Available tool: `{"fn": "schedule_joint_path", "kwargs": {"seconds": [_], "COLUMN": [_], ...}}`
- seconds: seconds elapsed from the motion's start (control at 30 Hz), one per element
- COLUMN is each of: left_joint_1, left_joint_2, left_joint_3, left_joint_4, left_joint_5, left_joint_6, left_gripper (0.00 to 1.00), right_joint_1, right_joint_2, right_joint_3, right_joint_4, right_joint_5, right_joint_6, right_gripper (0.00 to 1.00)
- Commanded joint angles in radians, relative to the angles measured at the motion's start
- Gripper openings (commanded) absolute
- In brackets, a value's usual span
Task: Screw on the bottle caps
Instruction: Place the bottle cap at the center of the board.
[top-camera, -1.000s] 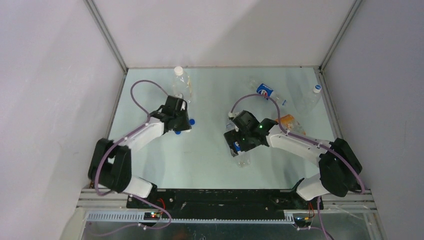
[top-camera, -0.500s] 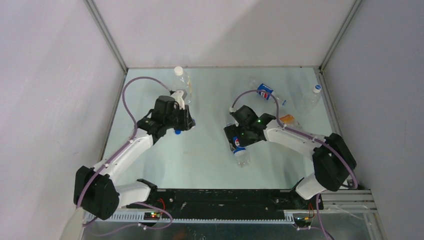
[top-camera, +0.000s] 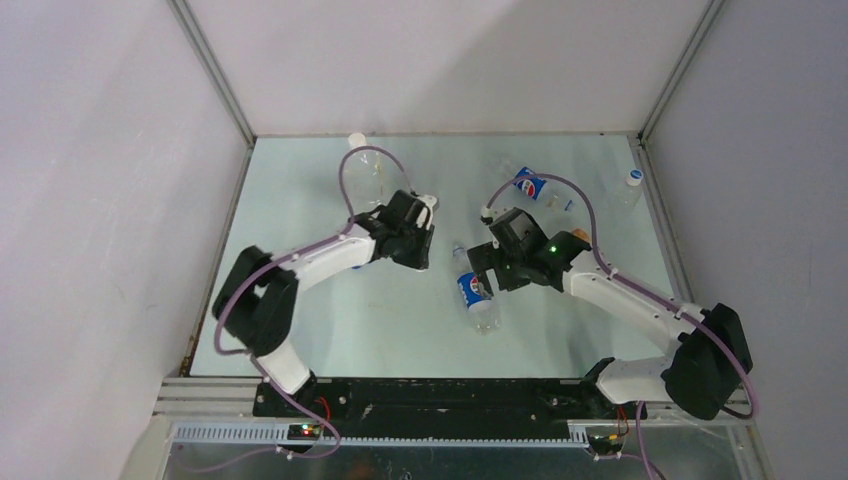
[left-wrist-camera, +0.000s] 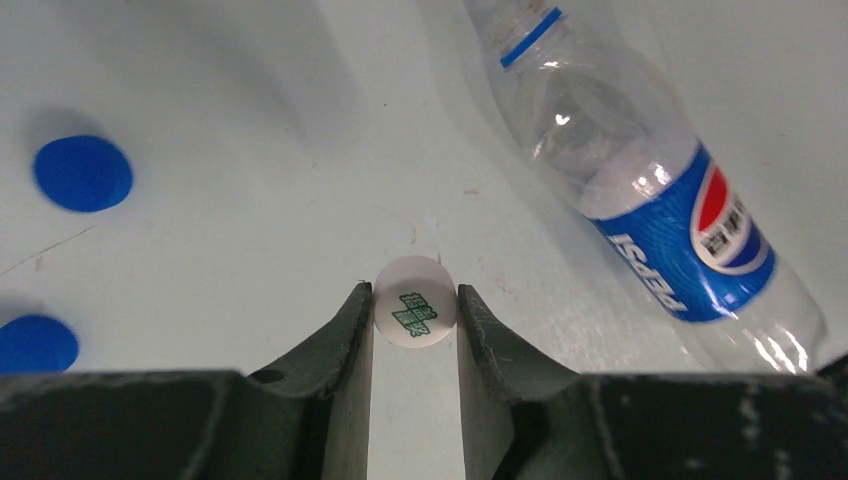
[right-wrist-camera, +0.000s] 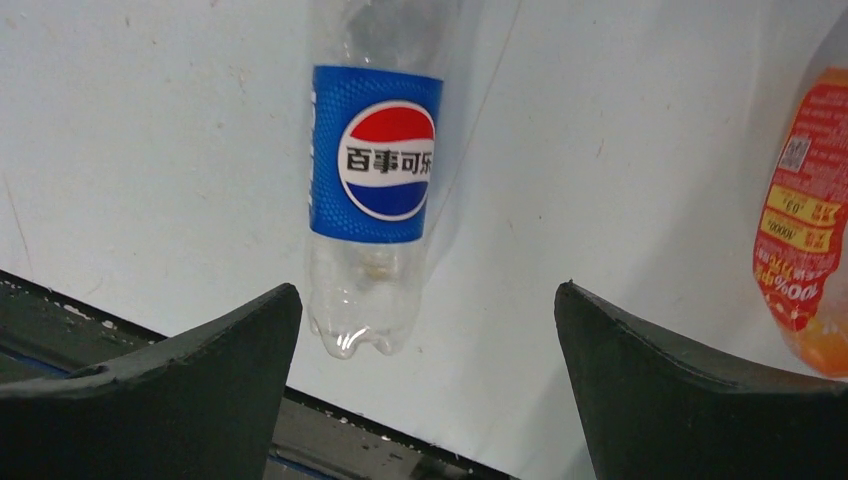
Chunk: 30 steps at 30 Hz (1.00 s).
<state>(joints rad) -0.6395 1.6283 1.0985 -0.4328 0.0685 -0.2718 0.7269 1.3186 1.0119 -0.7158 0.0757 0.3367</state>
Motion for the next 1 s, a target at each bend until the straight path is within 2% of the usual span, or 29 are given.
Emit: {"fn": "schedule_joint_path", "kwargs": {"seconds": [0.0, 0.13, 0.3, 0.4, 0.47, 0.53, 0.73, 0.83, 0.97], "left_joint_1": [-0.007, -0.027, -0.054, -0.056, -0.057, -0.058, -0.09, -0.132, -0.241], "left_joint_2": [0.101, 0.162, 0.179, 0.158, 0.128, 0.082, -0.078, -0.095, -0.051], "left_joint_3": [0.07, 0.086, 0.063, 0.052, 0.052, 0.056, 0.043, 0.045, 0.077], "left_joint_4": [0.01, 0.007, 0.022, 0.026, 0.004, -0.025, -0.042, -0.012, 0.018], "left_joint_5": [-0.065, -0.095, -0.126, -0.143, -0.167, -0.199, -0.238, -0.239, -0.302], "left_joint_6": [-0.018, -0.01, -0.036, -0.063, -0.102, -0.151, -0.375, -0.482, -0.64], "left_gripper": [0.11, 0.24, 0.53, 0.66, 0.85, 0.97, 1.0, 1.0, 1.0], "right_joint_1": [-0.008, -0.019, -0.051, -0.069, -0.082, -0.094, -0.155, -0.207, -0.244], "right_joint_2": [-0.08, -0.137, -0.207, -0.239, -0.261, -0.286, -0.398, -0.451, -0.5], "right_joint_3": [-0.035, -0.075, -0.129, -0.147, -0.159, -0.164, -0.197, -0.228, -0.252], "right_joint_4": [-0.025, -0.04, -0.05, -0.06, -0.067, -0.08, -0.08, -0.059, -0.064], "right_joint_5": [0.016, 0.03, 0.027, 0.02, 0.019, 0.021, 0.006, -0.048, -0.077], "right_joint_6": [0.034, 0.05, 0.06, 0.059, 0.058, 0.057, 0.084, 0.103, 0.097], "right_gripper": [1.0, 0.99, 0.99, 0.99, 0.99, 1.0, 0.99, 0.99, 0.99]}}
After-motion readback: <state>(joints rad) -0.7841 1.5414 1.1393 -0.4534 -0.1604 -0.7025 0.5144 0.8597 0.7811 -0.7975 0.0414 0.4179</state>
